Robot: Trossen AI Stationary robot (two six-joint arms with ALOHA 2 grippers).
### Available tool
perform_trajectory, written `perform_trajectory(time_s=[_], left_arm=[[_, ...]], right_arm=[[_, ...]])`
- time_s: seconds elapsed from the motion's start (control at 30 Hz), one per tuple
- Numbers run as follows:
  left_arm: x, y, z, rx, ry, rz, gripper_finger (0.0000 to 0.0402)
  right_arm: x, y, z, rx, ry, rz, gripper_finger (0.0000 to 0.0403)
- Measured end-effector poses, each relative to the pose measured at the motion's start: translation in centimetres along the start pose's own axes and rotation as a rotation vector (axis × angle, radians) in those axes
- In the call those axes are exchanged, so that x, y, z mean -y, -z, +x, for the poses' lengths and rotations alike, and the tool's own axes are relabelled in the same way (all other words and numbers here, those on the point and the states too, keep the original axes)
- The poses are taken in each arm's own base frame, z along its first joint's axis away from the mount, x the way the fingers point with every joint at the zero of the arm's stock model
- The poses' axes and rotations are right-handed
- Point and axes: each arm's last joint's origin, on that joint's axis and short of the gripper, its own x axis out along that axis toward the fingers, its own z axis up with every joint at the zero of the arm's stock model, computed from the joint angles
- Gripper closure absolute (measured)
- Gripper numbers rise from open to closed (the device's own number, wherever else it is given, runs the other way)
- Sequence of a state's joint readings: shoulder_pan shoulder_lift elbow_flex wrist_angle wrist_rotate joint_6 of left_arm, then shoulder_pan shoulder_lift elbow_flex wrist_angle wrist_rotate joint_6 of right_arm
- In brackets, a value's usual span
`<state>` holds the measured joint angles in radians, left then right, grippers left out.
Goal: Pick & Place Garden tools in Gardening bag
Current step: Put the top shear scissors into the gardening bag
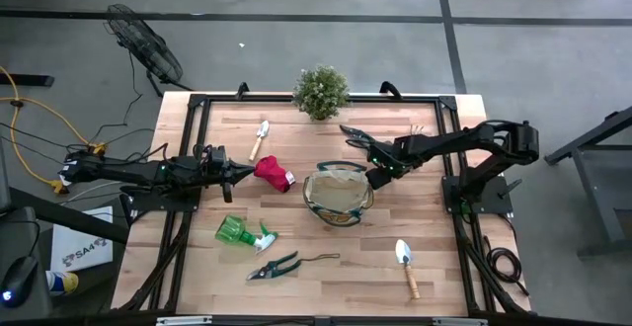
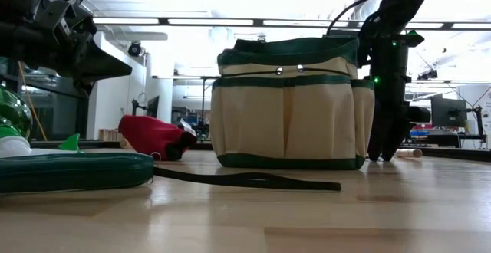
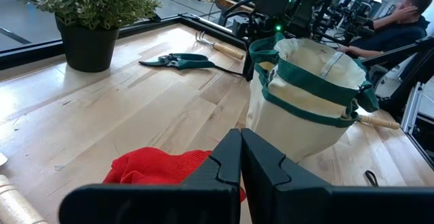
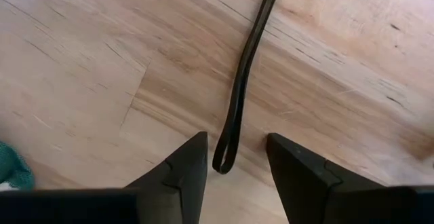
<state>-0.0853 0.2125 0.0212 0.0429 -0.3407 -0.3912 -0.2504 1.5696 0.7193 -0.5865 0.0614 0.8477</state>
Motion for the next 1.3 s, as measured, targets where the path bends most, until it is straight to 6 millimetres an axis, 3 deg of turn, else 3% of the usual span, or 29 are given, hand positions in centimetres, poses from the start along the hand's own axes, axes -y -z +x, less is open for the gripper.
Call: perform_trajectory(time_s=[0.17, 0.5, 0.93, 1.3], left_arm=[[0.00, 0.00, 0.00, 0.000, 0.001, 0.000, 0.0400], [0.00, 0.00, 0.00, 0.000, 0.001, 0.000, 0.0400], [0.00, 0.00, 0.00, 0.000, 0.000, 0.000, 0.0400], [0.00, 0.01, 0.00, 0.000, 0.000, 0.000, 0.0400]], right_arm=[[0.03, 0.00, 0.04, 0.005, 0.006, -0.007, 0.0266], [-0.01, -0.07, 0.08, 0.019, 0.009, -0.067, 0.0333], [0.04, -0.07, 0.13, 0.019, 0.016, -0.067, 0.0390], [0.35, 0.11, -0.83, 0.033, 0.003, -0.064, 0.0397]])
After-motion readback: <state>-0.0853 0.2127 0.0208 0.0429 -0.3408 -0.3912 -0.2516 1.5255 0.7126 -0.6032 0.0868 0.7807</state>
